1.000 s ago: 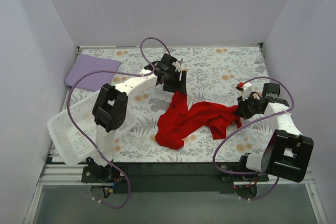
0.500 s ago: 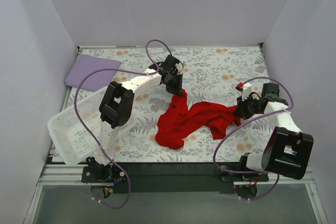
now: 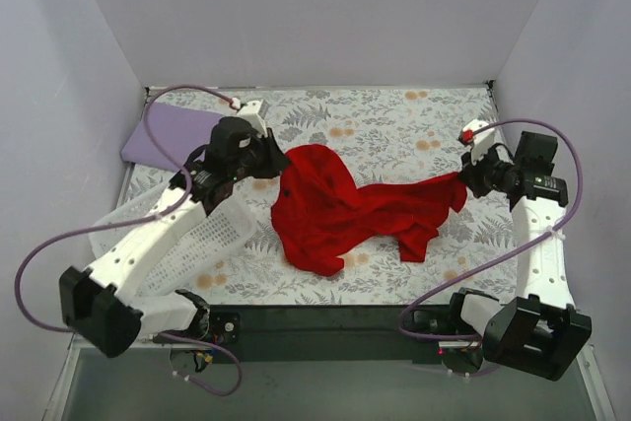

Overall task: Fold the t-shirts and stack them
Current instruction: Flatten the tshirt out

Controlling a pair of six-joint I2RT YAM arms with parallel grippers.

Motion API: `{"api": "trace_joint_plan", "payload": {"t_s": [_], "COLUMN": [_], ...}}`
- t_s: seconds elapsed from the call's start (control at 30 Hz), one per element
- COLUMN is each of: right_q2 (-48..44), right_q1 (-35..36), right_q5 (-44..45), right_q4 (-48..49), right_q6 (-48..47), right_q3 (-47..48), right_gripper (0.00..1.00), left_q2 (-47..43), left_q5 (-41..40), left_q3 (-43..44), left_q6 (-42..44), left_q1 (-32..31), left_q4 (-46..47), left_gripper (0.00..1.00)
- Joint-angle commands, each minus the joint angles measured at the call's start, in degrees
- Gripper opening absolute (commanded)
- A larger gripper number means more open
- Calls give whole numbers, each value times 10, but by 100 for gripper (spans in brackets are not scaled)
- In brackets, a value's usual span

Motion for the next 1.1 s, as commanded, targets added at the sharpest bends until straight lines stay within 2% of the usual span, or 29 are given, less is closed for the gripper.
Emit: {"api": "trace_joint_plan", "payload": {"t_s": [0.0,0.07,0.2,0.47,0.53,0.63,0.73,0.87,0.97,1.07], "right_q2": [-29,-30,-25,-35,-35,-22,-9,6,20,38], "right_q1": [-5,-14,-33,-65,-65,-65,-65,-65,-65,-65], "right_q5": [14,26,54,59,55,39,27,18,10,3], "right_q4": [-9,-9,-8,-11,-10,-11,-10,-10,-9,-10], "right_q6": [13,25,39,-16,-24,-30,-33,-33,-35,-33], "right_q3": [82,125,150,27,-9,-40,-54,-74,-85,-92], "right_gripper": [1,1,1,1,1,1,1,1,1,1], "left_q2": [-103,-152,-188,-240,-235,-221,-216,-157,-55,60], "left_q5": [-47,-72,-64,-55,-39,-46,-37,67,152,180], "left_q3": [-48,-62,-99,-175,-176,-163,-144,-89,-31,38], "left_q6": [-7,-11,-39,-124,-142,-145,-117,-4,68,105], "left_q1": [5,10,13,14,14,14,14,13,12,8], "left_q4": [32,24,-18,-67,-84,-99,-65,-13,9,8], "left_gripper": [0,0,0,0,13,44,54,56,56,56]}}
